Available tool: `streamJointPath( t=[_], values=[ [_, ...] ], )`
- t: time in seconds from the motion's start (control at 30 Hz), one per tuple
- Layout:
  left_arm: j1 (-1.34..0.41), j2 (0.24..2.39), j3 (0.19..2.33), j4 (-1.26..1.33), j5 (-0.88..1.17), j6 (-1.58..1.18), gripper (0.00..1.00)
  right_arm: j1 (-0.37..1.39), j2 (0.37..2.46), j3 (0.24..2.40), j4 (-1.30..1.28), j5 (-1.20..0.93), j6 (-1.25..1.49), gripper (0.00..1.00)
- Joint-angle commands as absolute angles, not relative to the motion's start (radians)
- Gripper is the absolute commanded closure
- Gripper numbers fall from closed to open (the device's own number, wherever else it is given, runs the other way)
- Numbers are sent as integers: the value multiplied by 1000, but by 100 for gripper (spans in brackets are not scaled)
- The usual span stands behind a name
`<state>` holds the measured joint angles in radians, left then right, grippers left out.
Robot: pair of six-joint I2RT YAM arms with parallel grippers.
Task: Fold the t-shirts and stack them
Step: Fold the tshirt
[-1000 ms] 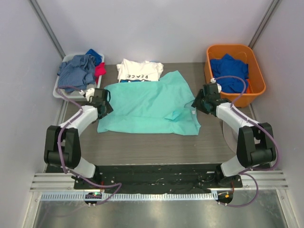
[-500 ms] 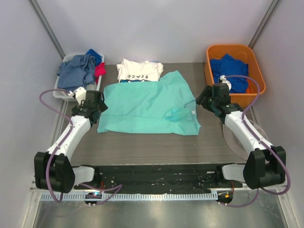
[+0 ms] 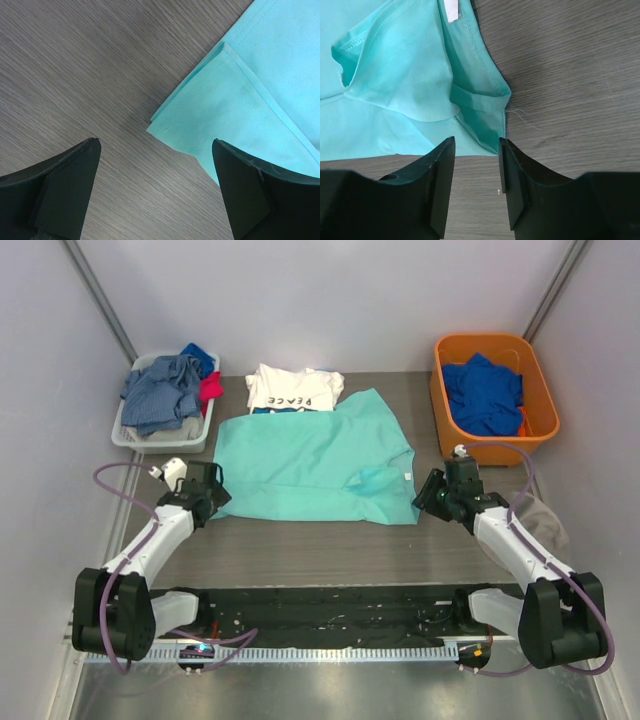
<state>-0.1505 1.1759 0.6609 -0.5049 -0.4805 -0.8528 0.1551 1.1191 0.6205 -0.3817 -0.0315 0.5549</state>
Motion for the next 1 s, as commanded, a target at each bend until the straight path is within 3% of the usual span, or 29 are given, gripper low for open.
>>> streamJointPath(
  t=[0.0,0.97],
  values=[
    [-153,1178,669,-465,-494,-864,0,156,1106,609,-319,-72,540,54],
    [-153,1213,673,-443,-499,-847,0,156,1180,534,-242,-155,535,58]
  ],
)
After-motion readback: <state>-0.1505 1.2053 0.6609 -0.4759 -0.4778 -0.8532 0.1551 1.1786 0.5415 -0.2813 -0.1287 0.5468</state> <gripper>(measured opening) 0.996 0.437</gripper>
